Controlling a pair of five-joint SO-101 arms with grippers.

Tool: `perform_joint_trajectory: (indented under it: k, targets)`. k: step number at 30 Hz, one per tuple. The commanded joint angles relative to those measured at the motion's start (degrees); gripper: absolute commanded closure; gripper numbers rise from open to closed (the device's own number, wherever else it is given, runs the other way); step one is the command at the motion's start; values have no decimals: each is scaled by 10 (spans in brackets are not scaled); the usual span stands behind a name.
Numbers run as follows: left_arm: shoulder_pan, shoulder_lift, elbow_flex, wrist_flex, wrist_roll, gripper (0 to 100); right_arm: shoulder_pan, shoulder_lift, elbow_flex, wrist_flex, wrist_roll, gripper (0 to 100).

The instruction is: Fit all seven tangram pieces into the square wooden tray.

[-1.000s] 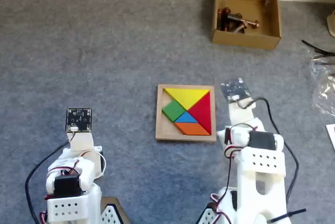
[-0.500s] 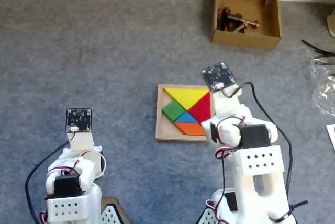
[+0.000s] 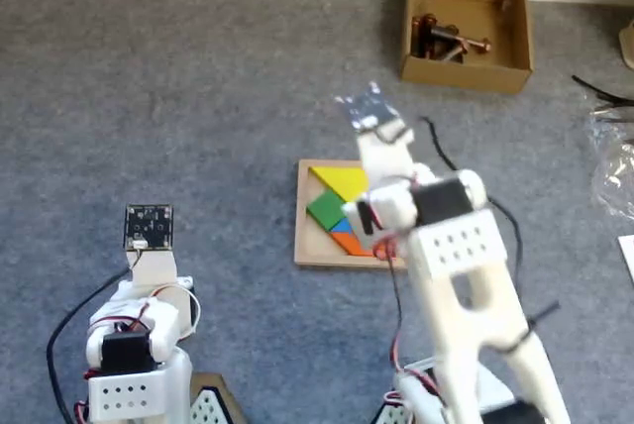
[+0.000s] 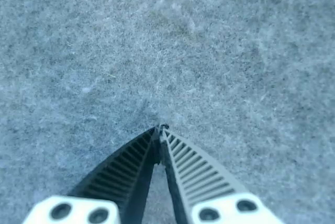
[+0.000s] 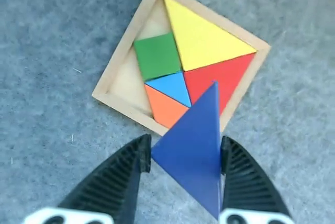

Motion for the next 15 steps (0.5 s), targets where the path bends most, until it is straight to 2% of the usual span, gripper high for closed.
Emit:
perform_joint_trajectory:
  k: [1,15]
  targets:
    - [-5,4,12,4,1,995,-22,57,-72,4,-5,851]
    - [-5,4,12,4,1,995,-87,223,-81,-55,-29,851]
